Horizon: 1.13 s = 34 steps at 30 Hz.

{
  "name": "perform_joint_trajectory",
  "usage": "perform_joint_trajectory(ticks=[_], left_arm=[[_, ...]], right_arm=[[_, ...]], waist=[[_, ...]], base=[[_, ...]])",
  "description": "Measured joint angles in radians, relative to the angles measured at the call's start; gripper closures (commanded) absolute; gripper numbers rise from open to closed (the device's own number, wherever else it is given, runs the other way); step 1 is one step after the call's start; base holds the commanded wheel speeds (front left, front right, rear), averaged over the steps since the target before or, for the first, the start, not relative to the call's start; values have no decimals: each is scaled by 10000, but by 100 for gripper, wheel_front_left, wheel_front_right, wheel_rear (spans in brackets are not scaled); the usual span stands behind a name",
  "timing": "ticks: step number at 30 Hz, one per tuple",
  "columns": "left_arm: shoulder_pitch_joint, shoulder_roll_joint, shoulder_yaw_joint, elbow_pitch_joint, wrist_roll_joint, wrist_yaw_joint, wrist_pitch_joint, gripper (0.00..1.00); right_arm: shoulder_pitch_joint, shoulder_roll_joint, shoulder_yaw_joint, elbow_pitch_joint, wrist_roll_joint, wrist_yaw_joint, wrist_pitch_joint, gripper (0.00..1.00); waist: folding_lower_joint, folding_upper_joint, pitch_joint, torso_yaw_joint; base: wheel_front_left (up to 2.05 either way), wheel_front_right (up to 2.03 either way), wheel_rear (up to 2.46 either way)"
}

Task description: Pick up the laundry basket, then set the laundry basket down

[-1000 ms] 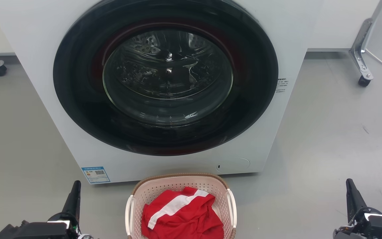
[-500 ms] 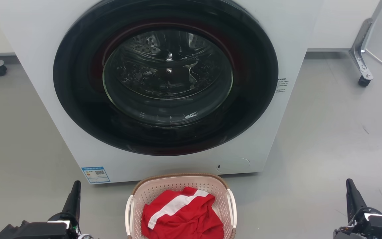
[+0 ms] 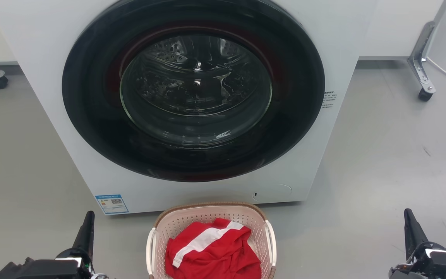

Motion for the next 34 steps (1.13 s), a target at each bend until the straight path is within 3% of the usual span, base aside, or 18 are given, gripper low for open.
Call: perform_joint_trajectory(ticks=[34], left_arm=[[0,0,0,8,0,0,0,100]], right_arm=[[0,0,2,-2,0,0,0,100]], waist=[[0,0,0,0]], base=[[0,0,0]])
